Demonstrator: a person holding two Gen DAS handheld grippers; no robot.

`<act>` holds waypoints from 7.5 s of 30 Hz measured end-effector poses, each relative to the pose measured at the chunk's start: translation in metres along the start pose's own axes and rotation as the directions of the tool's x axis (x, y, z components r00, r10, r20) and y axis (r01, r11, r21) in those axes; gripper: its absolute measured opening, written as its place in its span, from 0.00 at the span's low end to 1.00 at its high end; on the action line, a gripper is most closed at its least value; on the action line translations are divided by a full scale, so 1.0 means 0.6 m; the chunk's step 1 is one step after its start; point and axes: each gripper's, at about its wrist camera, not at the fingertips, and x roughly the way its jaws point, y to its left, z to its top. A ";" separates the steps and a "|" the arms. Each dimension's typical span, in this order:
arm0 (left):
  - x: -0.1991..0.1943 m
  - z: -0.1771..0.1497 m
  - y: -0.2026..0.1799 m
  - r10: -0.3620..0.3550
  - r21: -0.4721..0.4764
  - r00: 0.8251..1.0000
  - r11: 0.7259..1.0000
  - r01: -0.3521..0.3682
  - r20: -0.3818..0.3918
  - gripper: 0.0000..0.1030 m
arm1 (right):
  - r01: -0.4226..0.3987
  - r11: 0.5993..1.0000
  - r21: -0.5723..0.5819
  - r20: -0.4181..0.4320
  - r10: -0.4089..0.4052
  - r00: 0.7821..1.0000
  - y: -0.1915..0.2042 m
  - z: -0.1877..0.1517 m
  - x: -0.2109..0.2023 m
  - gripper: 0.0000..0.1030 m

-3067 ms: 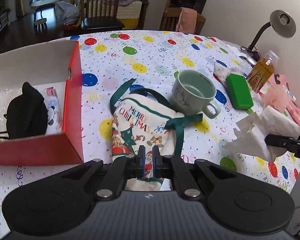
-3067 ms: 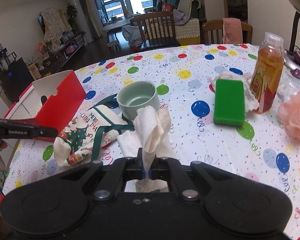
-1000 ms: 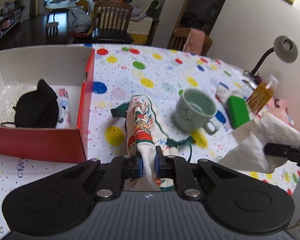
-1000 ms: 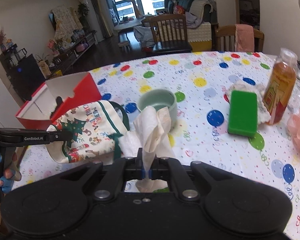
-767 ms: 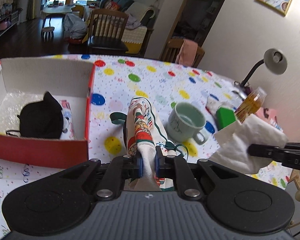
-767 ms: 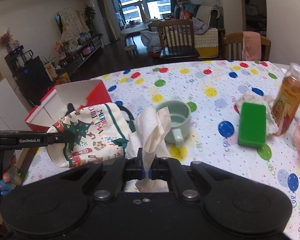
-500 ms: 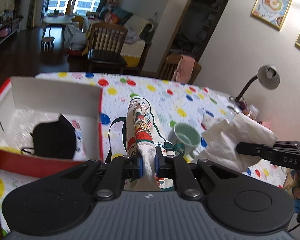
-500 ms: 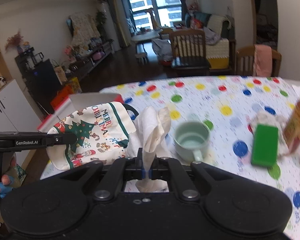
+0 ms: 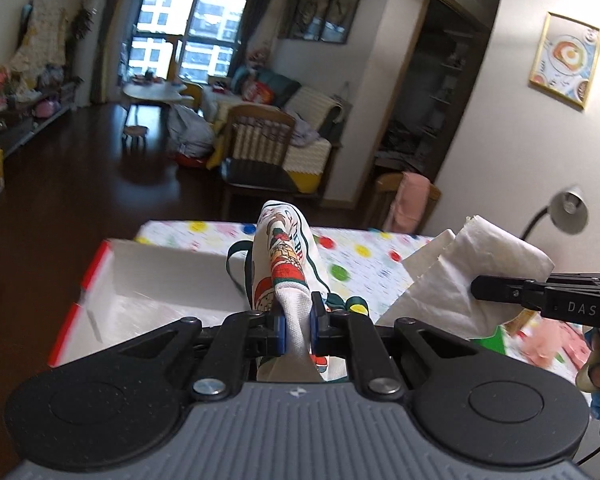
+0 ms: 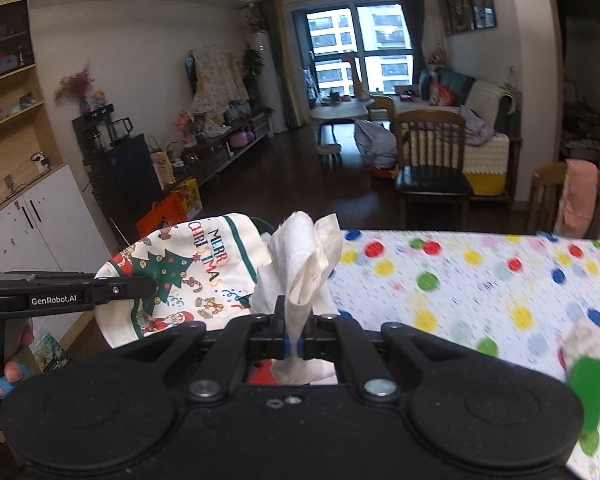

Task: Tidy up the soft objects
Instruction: 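Lift and carry the bag and tissue over the red shoebox with both tools, then open both grippers to drop the bag and tissue into the box, then move both tools from the box toward the green sponge and pink bath puff, then grasp the green sponge with the left gripper while the right gripper grasps the pink mesh puff, then carry the green sponge and pink puff over the red shoebox with both tools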

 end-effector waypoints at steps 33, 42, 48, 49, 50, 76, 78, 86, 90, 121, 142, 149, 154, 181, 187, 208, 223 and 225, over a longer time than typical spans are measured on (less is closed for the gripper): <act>0.136 -0.031 0.243 0.188 0.004 0.979 0.982 -0.189 -0.080 0.10 | -0.007 1.000 -0.021 -0.235 0.002 0.972 0.129 -0.039 0.310 0.03; 0.162 -0.055 0.252 0.210 0.067 0.961 0.977 -0.201 -0.180 0.10 | -0.016 0.999 -0.051 -0.289 0.001 0.957 0.138 -0.069 0.318 0.10; 0.169 -0.059 0.255 0.218 0.088 0.951 0.975 -0.203 -0.217 0.10 | -0.020 0.996 -0.082 -0.307 -0.006 0.952 0.148 -0.082 0.316 0.16; 0.172 -0.056 0.254 0.217 0.088 0.951 0.975 -0.202 -0.221 0.10 | -0.018 0.996 -0.085 -0.308 -0.009 0.951 0.149 -0.082 0.315 0.17; 0.172 -0.057 0.253 0.220 0.090 0.950 0.975 -0.204 -0.223 0.11 | -0.017 0.996 -0.085 -0.308 -0.010 0.951 0.149 -0.083 0.315 0.18; 0.119 -0.044 0.214 0.238 0.145 0.958 0.966 -0.216 -0.162 0.73 | -0.051 0.997 -0.056 -0.177 0.040 0.983 0.148 -0.054 0.214 0.64; 0.106 -0.040 0.207 0.226 0.139 0.963 0.969 -0.206 -0.146 0.73 | -0.055 0.997 -0.054 -0.153 0.046 0.987 0.150 -0.047 0.195 0.71; 0.063 -0.026 0.157 0.165 0.132 0.981 0.980 -0.151 -0.102 0.79 | -0.061 0.997 -0.051 -0.063 0.058 0.996 0.143 -0.037 0.114 0.90; 0.052 -0.023 0.124 0.119 0.123 0.989 0.987 -0.107 -0.092 0.79 | -0.044 0.998 -0.038 -0.030 0.043 0.999 0.127 -0.040 0.075 0.95; 0.174 -0.101 -0.403 -0.150 0.197 0.984 0.966 0.167 -0.098 0.99 | 0.304 0.930 0.206 0.056 -0.321 0.945 -0.294 -0.182 -0.225 1.00; 0.403 -0.187 -0.656 -0.137 0.301 0.975 0.935 0.186 -0.177 0.99 | 0.526 0.764 0.374 -0.066 -0.544 0.836 -0.571 -0.285 -0.262 1.00; 0.479 -0.206 -0.668 -0.099 0.254 0.966 0.954 0.160 -0.237 0.99 | 0.527 0.746 0.407 -0.106 -0.535 0.838 -0.620 -0.292 -0.223 1.00; 0.520 -0.218 -0.671 -0.076 0.266 0.963 0.953 0.146 -0.258 0.99 | 0.552 0.712 0.433 -0.161 -0.542 0.825 -0.656 -0.306 -0.193 1.00; 0.611 -0.251 -0.673 -0.021 0.287 0.920 0.947 0.144 -0.392 0.72 | 0.581 0.683 0.443 -0.296 -0.500 0.814 -0.726 -0.349 -0.113 0.69; 0.602 -0.241 -0.670 -0.019 0.291 0.927 0.947 0.136 -0.374 0.70 | 0.581 0.690 0.431 -0.287 -0.505 0.814 -0.720 -0.345 -0.115 0.45; 0.511 -0.207 -0.647 -0.087 0.226 0.938 0.959 0.170 -0.335 0.69 | 0.549 0.719 0.426 -0.168 -0.533 0.829 -0.630 -0.313 -0.213 0.22; 0.379 -0.161 -0.607 -0.125 0.205 0.938 0.959 0.198 -0.324 0.69 | 0.445 0.819 0.361 -0.121 -0.432 0.894 -0.503 -0.258 -0.265 0.22; 0.360 -0.154 -0.595 -0.122 0.199 0.939 0.961 0.193 -0.320 0.69 | 0.415 0.842 0.345 -0.102 -0.405 0.908 -0.484 -0.245 -0.263 0.22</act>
